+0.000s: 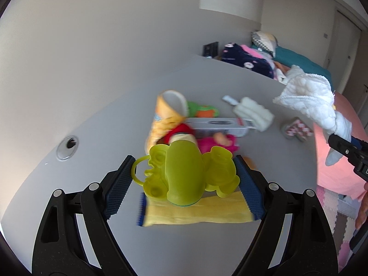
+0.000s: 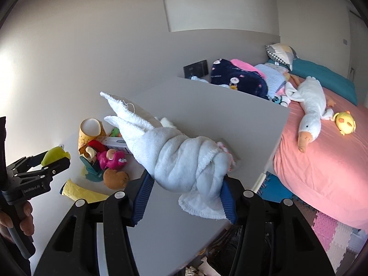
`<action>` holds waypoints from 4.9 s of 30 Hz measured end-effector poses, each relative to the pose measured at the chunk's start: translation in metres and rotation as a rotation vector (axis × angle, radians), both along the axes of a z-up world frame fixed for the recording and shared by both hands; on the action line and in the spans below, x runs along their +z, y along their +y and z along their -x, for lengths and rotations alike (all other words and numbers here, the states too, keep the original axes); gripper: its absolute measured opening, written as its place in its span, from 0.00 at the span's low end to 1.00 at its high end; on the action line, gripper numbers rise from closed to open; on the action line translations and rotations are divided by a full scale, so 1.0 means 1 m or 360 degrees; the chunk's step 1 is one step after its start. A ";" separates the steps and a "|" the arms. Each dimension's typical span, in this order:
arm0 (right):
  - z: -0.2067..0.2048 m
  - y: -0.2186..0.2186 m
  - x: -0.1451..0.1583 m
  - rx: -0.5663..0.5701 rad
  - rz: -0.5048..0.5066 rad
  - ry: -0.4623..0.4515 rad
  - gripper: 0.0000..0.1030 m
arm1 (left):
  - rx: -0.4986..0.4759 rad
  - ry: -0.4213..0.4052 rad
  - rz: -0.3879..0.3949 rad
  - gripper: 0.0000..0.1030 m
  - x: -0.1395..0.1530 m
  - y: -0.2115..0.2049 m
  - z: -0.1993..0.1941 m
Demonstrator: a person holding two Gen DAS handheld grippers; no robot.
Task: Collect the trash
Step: 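Carry the green cup and white towel over the black bin and release both, then move the left tool back to the table and grasp the yellow wrapper, then grasp the pink-and-white patterned box with the right tool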
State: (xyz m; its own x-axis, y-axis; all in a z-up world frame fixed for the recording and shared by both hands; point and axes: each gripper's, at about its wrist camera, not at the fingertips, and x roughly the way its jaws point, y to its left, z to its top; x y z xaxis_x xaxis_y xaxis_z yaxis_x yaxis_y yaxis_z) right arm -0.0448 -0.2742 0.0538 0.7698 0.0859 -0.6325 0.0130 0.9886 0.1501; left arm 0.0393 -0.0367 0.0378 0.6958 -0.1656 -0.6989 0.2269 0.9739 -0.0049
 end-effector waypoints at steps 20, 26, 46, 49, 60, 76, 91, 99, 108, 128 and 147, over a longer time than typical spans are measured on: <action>0.058 -0.081 -0.001 -0.0249 0.0003 0.0001 0.55 | -0.0387 0.0037 0.0023 0.80 -0.004 -0.123 0.031; 0.078 -0.116 -0.006 -0.0383 -0.0016 0.0017 0.55 | -0.0542 0.0041 0.0019 0.80 -0.004 -0.168 0.041; 0.111 -0.216 -0.038 -0.0806 -0.0073 0.0143 0.84 | -0.0888 0.0201 -0.0103 0.94 -0.041 -0.292 0.069; 0.117 -0.229 -0.039 -0.0882 -0.0092 0.0136 0.84 | -0.0907 0.0244 -0.0187 0.94 -0.053 -0.310 0.067; 0.111 -0.220 -0.039 -0.0832 -0.0079 0.0116 0.84 | -0.0864 0.0216 -0.0167 0.94 -0.053 -0.294 0.061; 0.063 -0.141 -0.036 -0.0515 -0.0061 0.0110 0.84 | -0.0608 0.0145 -0.0181 0.94 -0.037 -0.203 0.041; 0.037 -0.081 -0.034 -0.0339 -0.0034 0.0133 0.84 | -0.0507 0.0145 -0.0197 0.94 -0.032 -0.113 0.030; 0.019 -0.056 -0.037 -0.0275 -0.0028 0.0163 0.84 | -0.0474 0.0166 -0.0238 0.94 -0.034 -0.065 0.019; -0.002 -0.033 -0.041 -0.0225 -0.0012 0.0192 0.84 | -0.0512 0.0217 -0.0306 0.94 -0.046 -0.017 0.009; -0.051 -0.035 -0.060 -0.0199 -0.0002 0.0278 0.84 | -0.0540 0.0292 -0.0236 0.65 -0.073 0.004 -0.023; -0.104 -0.050 -0.073 -0.0120 -0.0024 0.0298 0.40 | -0.0513 0.0222 -0.0094 0.32 -0.065 -0.011 -0.017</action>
